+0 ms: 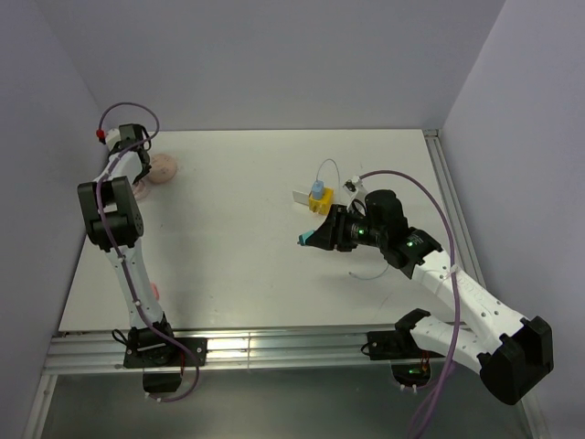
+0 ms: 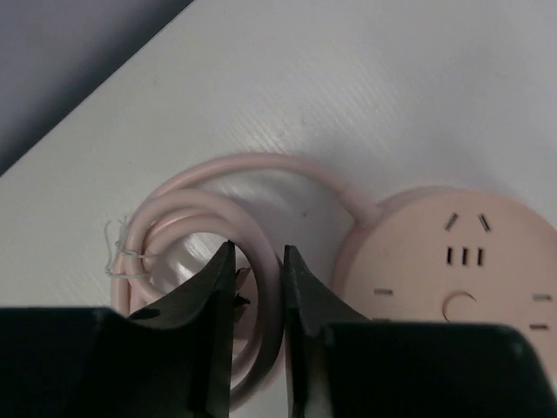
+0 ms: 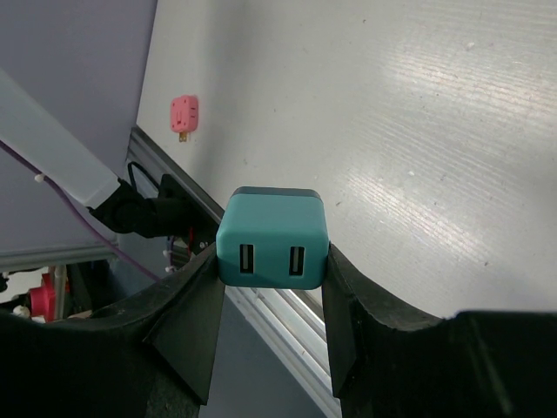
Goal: Insert the plug
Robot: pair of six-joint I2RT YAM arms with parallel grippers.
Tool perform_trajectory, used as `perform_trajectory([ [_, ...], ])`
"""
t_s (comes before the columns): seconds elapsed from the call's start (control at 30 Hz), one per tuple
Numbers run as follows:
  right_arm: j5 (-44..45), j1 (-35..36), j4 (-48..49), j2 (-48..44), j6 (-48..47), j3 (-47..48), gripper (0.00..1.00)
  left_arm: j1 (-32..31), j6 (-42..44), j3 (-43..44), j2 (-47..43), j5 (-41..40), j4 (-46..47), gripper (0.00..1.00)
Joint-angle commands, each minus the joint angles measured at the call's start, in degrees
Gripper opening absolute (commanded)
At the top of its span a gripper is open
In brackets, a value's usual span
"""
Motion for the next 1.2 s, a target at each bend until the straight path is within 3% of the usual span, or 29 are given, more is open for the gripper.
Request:
perform_trajectory([
  [0.0,0.1,-0.6,2.5,-1.8,-0.5,0.6,0.00,0.2,-1.1,-0.9,-1.3,5.8,-1.0,0.19],
  [0.1,0.8,-0.6,2.5,-2.2,-0.4,0.4,0.00,0.2,-3.2,-5.1,-3.7,9.7,-0.5,0.02],
  [0.13,0.9,-0.6,2.6,-2.4,-0.4,0.3,0.00,0.3,-3.6,-6.9,-4.9,11.3,0.8,0.01],
  [0.33,1.7,-0.6,3.2,-2.2,-0.5,-0.3,0.00,-0.7,-7.1,-24.5,-16.8,24.2,9.1,0.00],
  [0.63,5.4,-0.6,0.1,-1.0,-5.1,1.8,0.00,-10.3,-10.6,-45.0,-28.9,39.4,21.6,0.00],
  [0.87,7.1,-0.6,-1.2,1.0,-6.3,4.3,0.00,-24.3,-15.2,-56.2,-36.5,39.0,27.7,0.01],
  [1.0,7.4,-0.2,-1.7,3.5,-7.3,6.2,0.00,-28.4,-19.1,-63.5,-43.5,35.6,28.0,0.00],
  [1.17,14.2,3.7,-3.2,8.6,-8.1,11.4,0.00,-32.8,-25.0,-74.0,-57.3,31.0,27.6,0.01],
])
